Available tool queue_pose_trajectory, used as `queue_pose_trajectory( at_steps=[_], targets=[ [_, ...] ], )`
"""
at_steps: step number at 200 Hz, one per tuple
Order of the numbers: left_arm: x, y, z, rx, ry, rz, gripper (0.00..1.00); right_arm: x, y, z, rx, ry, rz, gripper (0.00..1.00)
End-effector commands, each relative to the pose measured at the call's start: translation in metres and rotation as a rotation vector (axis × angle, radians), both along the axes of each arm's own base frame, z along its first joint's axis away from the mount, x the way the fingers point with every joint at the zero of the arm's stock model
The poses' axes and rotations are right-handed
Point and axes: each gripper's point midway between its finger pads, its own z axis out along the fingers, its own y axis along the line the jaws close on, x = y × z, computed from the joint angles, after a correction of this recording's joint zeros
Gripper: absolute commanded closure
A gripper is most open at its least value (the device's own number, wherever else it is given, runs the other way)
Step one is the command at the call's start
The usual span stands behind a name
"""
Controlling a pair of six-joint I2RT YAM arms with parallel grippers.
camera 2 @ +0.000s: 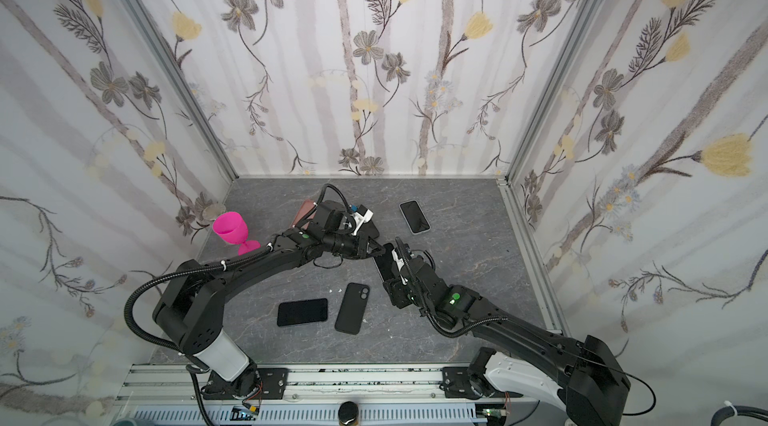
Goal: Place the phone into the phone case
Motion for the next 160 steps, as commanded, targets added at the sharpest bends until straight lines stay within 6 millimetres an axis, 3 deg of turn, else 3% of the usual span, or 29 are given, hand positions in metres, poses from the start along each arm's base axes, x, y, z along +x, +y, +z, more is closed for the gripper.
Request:
queue_pose_trajectory(
  at_steps=[1, 31, 48, 61, 80, 109, 160],
  targets=[
    [-0.003, -0.003, 0.004, -0.03, -0.004, -0.026, 0.82, 0.009, 0.008, 0.019, 0.051, -0.065, -0.008, 0.59],
    [-0.004, -0.004, 0.009, -0.04, -0.013, -0.033, 1.0, 0.01, 0.006, 0.022, 0.06, -0.073, -0.023, 0.58],
    [-0.003, -0.003, 0.012, -0.042, -0.016, -0.026, 1.0, 0.012, 0.005, 0.025, 0.072, -0.085, -0.04, 0.54],
    [-0.001, -0.001, 0.016, -0.04, -0.03, -0.008, 1.0, 0.015, 0.003, 0.031, 0.085, -0.1, -0.066, 0.44],
    [0.004, 0.003, 0.029, -0.061, -0.058, 0.024, 1.0, 0.02, 0.0, 0.045, 0.125, -0.125, -0.107, 0.21],
    [0.016, 0.016, 0.068, -0.156, -0.142, 0.112, 1.0, 0.028, -0.001, 0.089, 0.242, -0.199, -0.162, 0.0],
    [0.031, 0.065, 0.147, -0.367, -0.298, 0.295, 1.0, 0.024, -0.027, 0.186, 0.632, -0.37, -0.258, 0.0]
  ],
)
